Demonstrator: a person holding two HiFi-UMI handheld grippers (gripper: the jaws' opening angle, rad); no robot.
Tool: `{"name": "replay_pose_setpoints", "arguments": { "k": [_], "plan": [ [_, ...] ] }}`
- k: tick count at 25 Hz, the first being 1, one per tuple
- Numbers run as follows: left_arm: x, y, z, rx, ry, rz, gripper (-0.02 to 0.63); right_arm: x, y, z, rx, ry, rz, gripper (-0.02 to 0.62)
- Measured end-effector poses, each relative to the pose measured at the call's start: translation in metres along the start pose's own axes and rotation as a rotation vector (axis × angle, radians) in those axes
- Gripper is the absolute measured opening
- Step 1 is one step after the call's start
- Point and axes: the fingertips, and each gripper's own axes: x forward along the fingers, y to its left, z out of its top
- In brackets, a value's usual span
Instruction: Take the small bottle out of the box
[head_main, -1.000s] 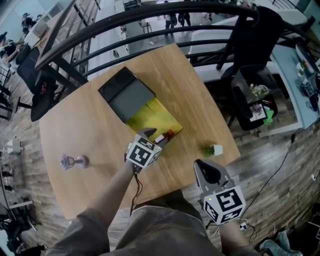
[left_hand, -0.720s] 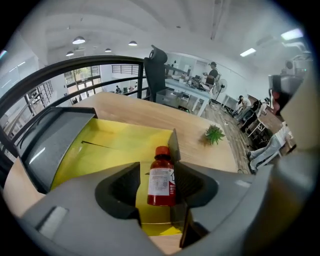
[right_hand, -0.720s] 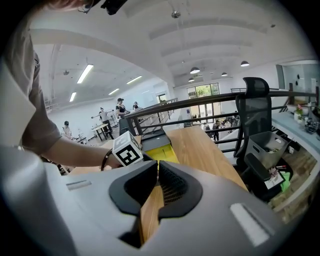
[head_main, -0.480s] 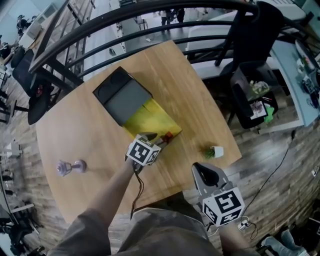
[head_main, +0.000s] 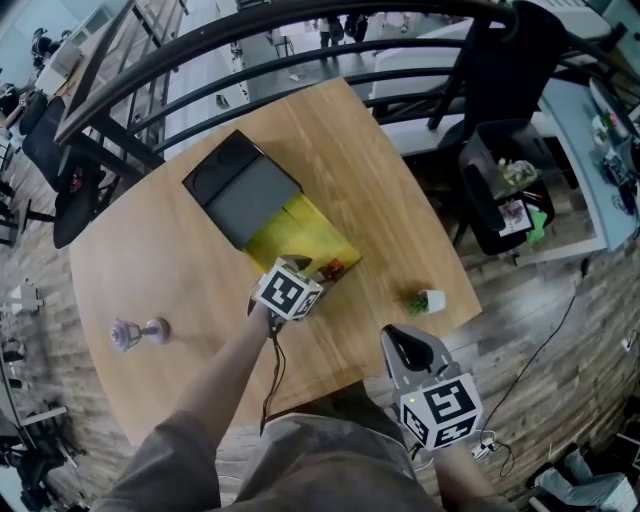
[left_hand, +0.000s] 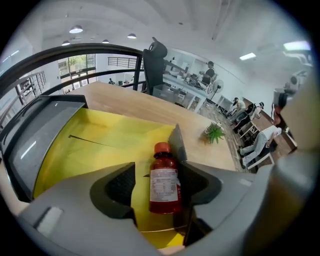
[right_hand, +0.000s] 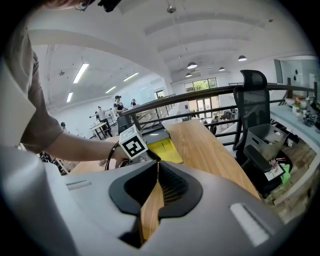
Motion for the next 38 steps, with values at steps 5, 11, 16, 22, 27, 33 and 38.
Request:
{"name": "replay_pose_setpoints", "arguments": {
  "k": [5,11,16,22,27,33,38],
  "plan": [
    [-0.004,0.002,0.000,-0.019,0.025,-0.017,0.276,-0.001,-0.002,-0.001,0.004,0.011,-0.005,0.018],
    [-0.003,0.010,0.004,0.092,0.049,0.065,0.207,-0.003,-0.005,-0.002,0.004,0.007,-0.015,0.018],
    [0.000,0.016,0.005,0.144,0.073,0.086,0.212,-0.002,-0.008,-0.005,0.008,0.011,-0.019,0.018],
    [0.017,0.005,-0.009,0.123,0.163,-0.029,0.233,-0.001,-0.009,-0.008,0.008,0.017,-0.012,0.018],
    [0.017,0.008,-0.008,0.157,0.182,-0.013,0.225,0.002,-0.008,-0.009,0.007,0.021,-0.011,0.018],
    [0.002,0.016,0.000,0.157,0.101,0.097,0.222,-0.002,-0.009,0.001,-0.013,0.002,-0.019,0.018],
    [-0.050,0.016,0.022,0.067,-0.094,0.116,0.222,-0.010,0.000,0.025,-0.048,-0.045,-0.031,0.018]
  ]
}}
